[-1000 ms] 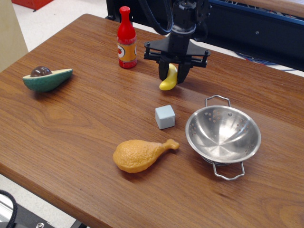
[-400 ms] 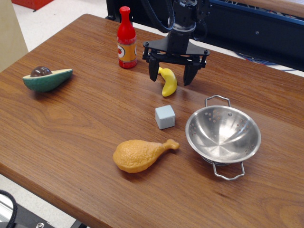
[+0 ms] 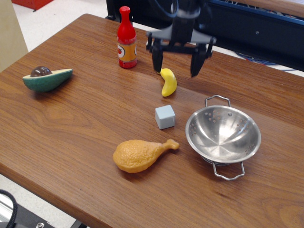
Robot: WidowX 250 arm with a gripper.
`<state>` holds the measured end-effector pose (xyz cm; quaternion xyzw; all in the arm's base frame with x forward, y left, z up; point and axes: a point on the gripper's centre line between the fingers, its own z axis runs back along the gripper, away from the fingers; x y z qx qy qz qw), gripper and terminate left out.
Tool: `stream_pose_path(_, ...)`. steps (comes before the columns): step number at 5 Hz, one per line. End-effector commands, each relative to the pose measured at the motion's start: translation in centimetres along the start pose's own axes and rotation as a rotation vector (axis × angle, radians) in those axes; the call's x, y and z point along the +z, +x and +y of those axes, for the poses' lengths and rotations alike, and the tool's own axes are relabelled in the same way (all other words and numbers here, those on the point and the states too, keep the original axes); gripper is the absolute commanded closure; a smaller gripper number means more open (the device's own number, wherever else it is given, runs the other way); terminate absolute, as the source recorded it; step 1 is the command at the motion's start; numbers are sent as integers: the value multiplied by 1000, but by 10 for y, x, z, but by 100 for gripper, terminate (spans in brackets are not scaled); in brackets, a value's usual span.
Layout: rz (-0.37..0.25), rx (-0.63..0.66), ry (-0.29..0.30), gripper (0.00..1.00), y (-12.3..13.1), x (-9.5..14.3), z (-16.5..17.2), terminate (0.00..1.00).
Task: Take banana out of colander
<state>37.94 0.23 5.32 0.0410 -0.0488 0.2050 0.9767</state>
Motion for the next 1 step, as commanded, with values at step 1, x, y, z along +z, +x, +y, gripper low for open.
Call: stream_pose_path(1, -101, -1, -82, 0, 6, 59, 5, 100)
